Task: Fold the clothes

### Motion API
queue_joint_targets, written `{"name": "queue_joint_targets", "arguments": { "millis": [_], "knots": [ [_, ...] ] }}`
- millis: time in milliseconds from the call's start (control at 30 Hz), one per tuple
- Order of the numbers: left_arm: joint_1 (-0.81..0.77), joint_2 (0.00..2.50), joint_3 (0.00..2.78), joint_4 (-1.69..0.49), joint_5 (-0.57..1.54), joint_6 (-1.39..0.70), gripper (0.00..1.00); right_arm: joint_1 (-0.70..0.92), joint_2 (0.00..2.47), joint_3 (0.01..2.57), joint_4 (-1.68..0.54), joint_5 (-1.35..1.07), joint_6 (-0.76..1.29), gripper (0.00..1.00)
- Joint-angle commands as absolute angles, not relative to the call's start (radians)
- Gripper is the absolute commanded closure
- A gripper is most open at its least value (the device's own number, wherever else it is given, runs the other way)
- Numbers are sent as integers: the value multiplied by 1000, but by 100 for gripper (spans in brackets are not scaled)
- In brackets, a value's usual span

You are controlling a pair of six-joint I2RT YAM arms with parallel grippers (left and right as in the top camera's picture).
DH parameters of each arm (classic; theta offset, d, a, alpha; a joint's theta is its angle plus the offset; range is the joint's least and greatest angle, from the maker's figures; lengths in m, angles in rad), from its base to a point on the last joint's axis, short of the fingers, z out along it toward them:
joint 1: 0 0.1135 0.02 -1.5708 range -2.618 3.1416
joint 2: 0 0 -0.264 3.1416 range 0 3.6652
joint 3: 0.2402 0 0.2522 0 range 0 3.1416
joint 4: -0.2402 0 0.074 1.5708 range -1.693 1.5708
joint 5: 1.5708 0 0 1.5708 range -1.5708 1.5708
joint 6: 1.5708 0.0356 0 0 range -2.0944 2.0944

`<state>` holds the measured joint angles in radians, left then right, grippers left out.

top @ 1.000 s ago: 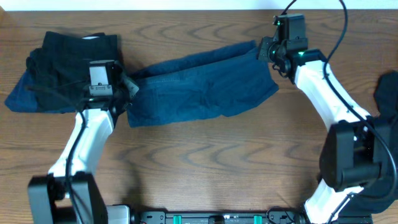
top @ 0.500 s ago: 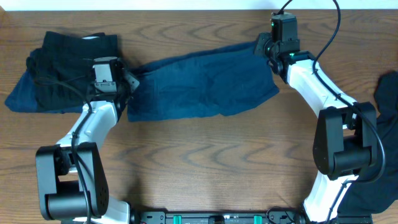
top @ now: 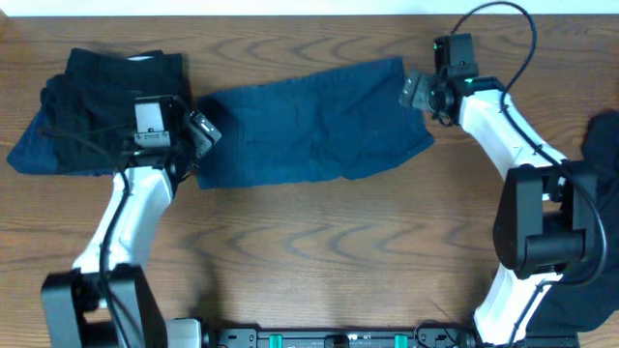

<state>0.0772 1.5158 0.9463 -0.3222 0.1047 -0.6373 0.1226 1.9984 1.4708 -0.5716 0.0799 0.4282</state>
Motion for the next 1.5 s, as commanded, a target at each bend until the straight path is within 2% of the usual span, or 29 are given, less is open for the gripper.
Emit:
{"name": "queue_joint_targets", "arguments": {
  "millis": [0,100,533,567,733,767,833,867,1100,1333,1467],
  "knots": [
    [75,1459,966,-363,110,-581,2,101,1959,1483,-667,86,429,1],
    [54,1431,966,-365,120,-568,2,92,1977,1482,-750,41,418,1],
    [-59,1525,965,-484,120,-509,2,106,2101,1472,-752,-68,384,1],
    [-59,1526,965,-498,120,-509,2,106,2114,1472,-752,-90,382,3],
    [-58,1526,965,-533,120,-509,2,109,2144,1472,-756,-193,331,29],
    [-58,1526,965,-538,120,-509,2,109,2144,1472,-756,-190,331,44],
    [-58,1526,965,-541,120,-508,2,106,2141,1472,-758,-188,331,85],
    [-58,1526,965,-542,120,-508,2,103,2141,1472,-765,-188,332,99],
    [-58,1526,965,-567,120,-508,2,40,2126,1472,-849,-101,361,99],
    [-58,1526,965,-598,120,-508,2,-47,2048,1472,-1093,213,501,99],
    [-58,1526,965,-596,147,-508,2,-65,2022,1472,-1106,193,366,95]
  ]
}}
